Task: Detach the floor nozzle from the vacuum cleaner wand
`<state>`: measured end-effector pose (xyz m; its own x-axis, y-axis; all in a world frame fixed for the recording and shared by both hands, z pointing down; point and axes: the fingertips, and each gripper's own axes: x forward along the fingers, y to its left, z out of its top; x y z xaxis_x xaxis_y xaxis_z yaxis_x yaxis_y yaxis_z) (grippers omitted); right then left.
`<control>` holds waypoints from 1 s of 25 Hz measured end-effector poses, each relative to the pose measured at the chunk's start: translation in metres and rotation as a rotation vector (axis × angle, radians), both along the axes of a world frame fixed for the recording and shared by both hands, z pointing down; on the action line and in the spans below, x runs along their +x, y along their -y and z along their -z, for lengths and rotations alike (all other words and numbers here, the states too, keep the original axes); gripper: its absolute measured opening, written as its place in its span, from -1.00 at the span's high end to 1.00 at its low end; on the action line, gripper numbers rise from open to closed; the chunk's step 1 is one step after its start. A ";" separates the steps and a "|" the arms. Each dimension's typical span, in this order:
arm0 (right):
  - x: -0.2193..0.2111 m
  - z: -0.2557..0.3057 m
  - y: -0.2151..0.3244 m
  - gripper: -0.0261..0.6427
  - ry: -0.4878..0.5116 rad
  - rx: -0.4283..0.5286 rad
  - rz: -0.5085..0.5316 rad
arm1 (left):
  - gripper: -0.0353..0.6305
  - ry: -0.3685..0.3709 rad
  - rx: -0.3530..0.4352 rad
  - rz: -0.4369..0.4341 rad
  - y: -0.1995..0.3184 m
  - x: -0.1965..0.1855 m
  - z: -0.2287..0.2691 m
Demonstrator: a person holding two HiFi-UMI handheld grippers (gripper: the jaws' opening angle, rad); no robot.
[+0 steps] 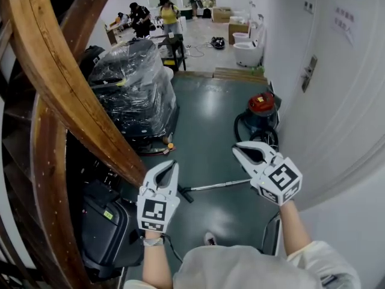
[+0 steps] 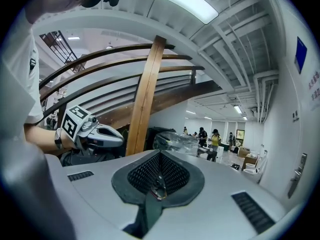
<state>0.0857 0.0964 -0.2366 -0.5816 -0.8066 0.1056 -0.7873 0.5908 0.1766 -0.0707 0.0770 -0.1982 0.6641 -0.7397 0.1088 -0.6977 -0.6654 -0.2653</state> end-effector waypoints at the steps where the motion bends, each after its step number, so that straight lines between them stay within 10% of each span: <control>1: -0.003 -0.002 0.005 0.84 -0.004 -0.002 0.002 | 0.89 -0.003 0.001 -0.011 0.003 -0.002 0.000; 17: -0.011 -0.027 0.048 0.84 0.003 -0.050 -0.046 | 0.89 0.016 -0.011 -0.038 0.048 -0.012 -0.025; 25: -0.003 -0.034 0.075 0.84 0.007 -0.043 -0.018 | 0.89 -0.086 -0.026 0.022 0.084 -0.012 -0.027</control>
<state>0.0823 0.0215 -0.2028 -0.5677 -0.8119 0.1363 -0.7992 0.5832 0.1457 -0.0825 -0.0068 -0.1707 0.6555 -0.7518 0.0710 -0.7317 -0.6556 -0.1865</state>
